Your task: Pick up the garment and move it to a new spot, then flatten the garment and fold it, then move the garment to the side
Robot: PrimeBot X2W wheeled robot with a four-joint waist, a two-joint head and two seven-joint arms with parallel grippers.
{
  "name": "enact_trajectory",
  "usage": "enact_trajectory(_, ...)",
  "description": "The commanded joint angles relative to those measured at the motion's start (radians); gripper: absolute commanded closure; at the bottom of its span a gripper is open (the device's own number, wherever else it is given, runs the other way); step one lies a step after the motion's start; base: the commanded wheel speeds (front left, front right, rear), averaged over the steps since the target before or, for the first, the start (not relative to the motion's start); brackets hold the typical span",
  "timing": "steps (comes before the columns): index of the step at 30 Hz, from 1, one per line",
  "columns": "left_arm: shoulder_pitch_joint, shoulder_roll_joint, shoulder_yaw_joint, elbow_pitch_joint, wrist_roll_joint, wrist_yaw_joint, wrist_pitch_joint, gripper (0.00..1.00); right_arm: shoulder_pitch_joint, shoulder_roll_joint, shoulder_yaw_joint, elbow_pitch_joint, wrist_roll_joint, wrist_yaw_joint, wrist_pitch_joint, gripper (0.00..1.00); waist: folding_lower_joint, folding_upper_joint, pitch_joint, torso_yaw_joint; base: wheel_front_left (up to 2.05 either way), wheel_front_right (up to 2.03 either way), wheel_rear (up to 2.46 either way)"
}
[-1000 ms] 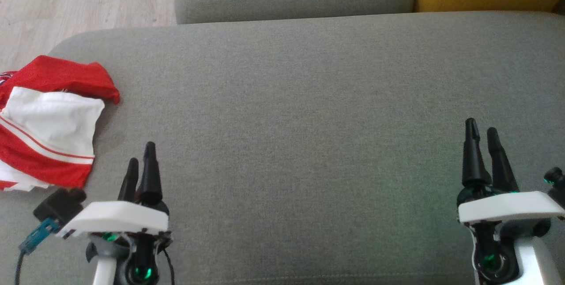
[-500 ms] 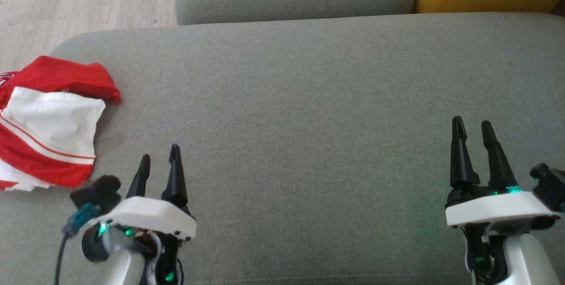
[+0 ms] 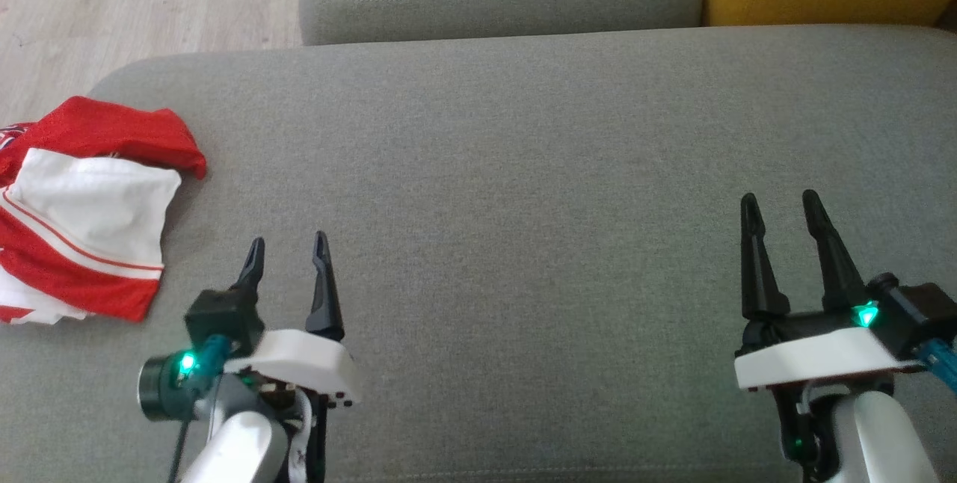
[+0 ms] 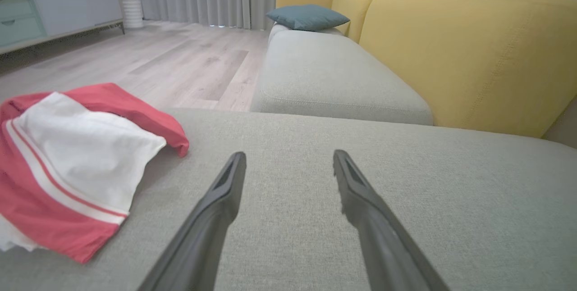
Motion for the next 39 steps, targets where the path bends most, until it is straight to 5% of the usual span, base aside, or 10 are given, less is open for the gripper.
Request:
enact_trajectory(1,-0.069,0.033,-0.001,-0.046,0.041,0.028,-0.016,0.00,-0.047,-0.007,0.024,-0.045,-0.046,0.003,-0.016,0.00,0.0000,-0.0001,0.001,0.000,0.00,0.00,0.00)
enact_trajectory(12,-0.086,0.062,-0.085,-0.064,0.089,0.110,-0.045,0.00,-0.042,-0.007,0.026,-0.051,-0.129,0.003,-0.046,0.00,0.0000,-0.0001,-0.002,-0.001,0.00,0.00,0.00)
enact_trajectory(19,-0.056,0.039,-0.043,-0.099,0.098,0.113,-0.066,0.00,-0.036,-0.008,0.007,-0.061,-0.149,0.003,-0.066,0.00,0.0000,-0.0001,-0.002,0.010,0.00,0.00,0.00)
enact_trajectory(24,-0.013,-0.009,0.036,-0.113,0.104,0.071,-0.081,0.00,-0.029,-0.008,-0.005,-0.060,-0.156,0.004,-0.081,0.00,0.0000,-0.0001,-0.002,0.017,0.00,0.00,0.00)
enact_trajectory(39,0.078,-0.154,0.252,0.001,0.240,-0.150,-0.118,0.00,-0.021,-0.009,-0.025,-0.033,-0.187,0.004,-0.119,0.00,0.0000,-0.0001,0.000,0.022,0.00,0.00,0.00)
